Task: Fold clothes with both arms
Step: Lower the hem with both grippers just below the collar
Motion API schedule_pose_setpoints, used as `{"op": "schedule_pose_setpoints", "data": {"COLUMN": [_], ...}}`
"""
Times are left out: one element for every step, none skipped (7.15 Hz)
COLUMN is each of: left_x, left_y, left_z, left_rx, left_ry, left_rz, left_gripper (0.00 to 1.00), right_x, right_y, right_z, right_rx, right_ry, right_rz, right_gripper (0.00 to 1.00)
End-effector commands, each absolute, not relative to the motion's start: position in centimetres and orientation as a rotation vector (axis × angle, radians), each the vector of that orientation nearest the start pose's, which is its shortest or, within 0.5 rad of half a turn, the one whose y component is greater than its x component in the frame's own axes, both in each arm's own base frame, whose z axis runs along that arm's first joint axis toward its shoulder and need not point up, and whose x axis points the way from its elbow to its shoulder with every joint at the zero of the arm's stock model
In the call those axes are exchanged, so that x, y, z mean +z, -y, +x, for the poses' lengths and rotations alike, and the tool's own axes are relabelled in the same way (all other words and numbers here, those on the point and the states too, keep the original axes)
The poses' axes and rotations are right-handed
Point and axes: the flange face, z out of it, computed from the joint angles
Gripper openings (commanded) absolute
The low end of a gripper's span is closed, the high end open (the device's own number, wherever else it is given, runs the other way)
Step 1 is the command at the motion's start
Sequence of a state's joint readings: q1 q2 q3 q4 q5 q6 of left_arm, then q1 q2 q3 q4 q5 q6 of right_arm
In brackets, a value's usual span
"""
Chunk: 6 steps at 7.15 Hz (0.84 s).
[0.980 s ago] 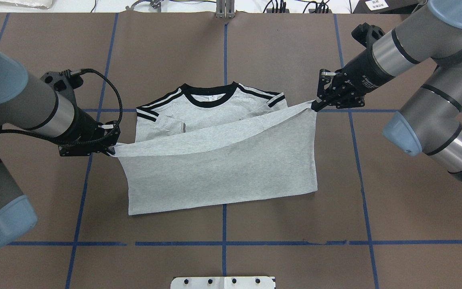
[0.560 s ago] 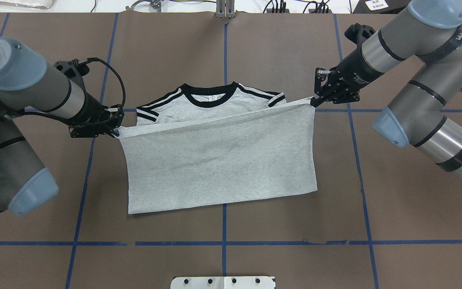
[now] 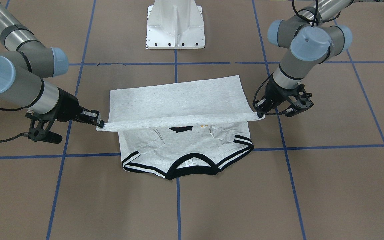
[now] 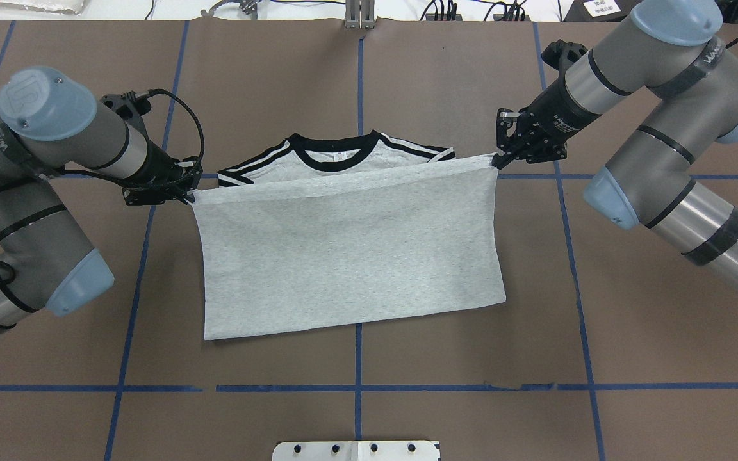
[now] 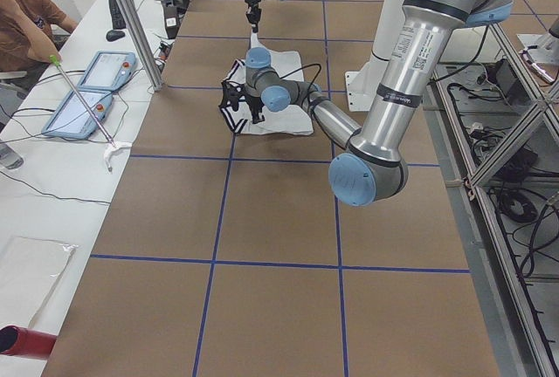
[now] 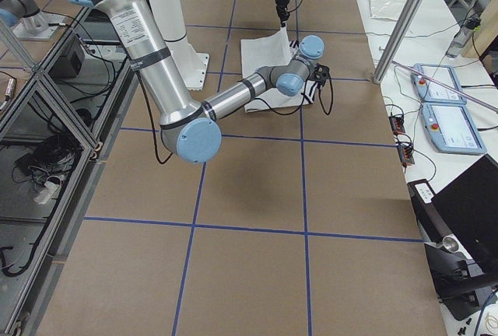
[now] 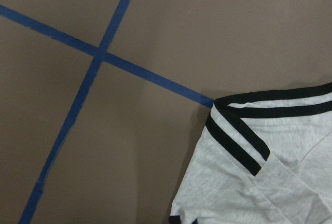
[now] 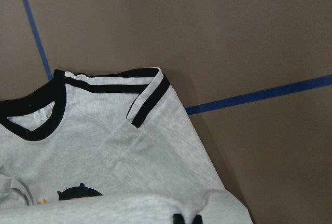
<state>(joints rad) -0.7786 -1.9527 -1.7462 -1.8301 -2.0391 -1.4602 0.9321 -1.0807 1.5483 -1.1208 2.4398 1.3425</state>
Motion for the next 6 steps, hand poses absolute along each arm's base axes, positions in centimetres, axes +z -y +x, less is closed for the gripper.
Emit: {"op": "schedule_pose_setpoints", "data": {"left_x": [33.0,33.0,33.1,33.1,32.9,32.6], "left_y": [51.2,52.1,52.9,53.0,53.3,54.1], "left_z": [37.6,36.3,35.2,35.1,35.3,36.2], "left_rx": [-0.447,-0.469,-0.49,-0.493,-0.493,-0.495], "left_ry": [-0.926,-0.926,-0.925,-0.926,-0.927,-0.924], "left_rz": [-0.041,-0.03,-0.02,-0.018,-0.017,-0.023], "left_gripper": [0.0,0.0,0.0,0.0,0.0,0.0], "right_x": [31.8,31.9,31.8,31.8,31.9,32.4], "right_y": [57.9,58.0,58.0,58.0,58.1,58.4], "right_z": [-35.9,-35.9,-35.9,-35.9,-35.9,-36.0], "right_rx": [0.23,0.234,0.235,0.233,0.235,0.231], "right_ry": [1.145,1.141,1.141,1.142,1.14,1.128], "right_rz": [-0.202,-0.192,-0.189,-0.187,-0.183,-0.165], "right_gripper": [0.0,0.0,0.0,0.0,0.0,0.0]}}
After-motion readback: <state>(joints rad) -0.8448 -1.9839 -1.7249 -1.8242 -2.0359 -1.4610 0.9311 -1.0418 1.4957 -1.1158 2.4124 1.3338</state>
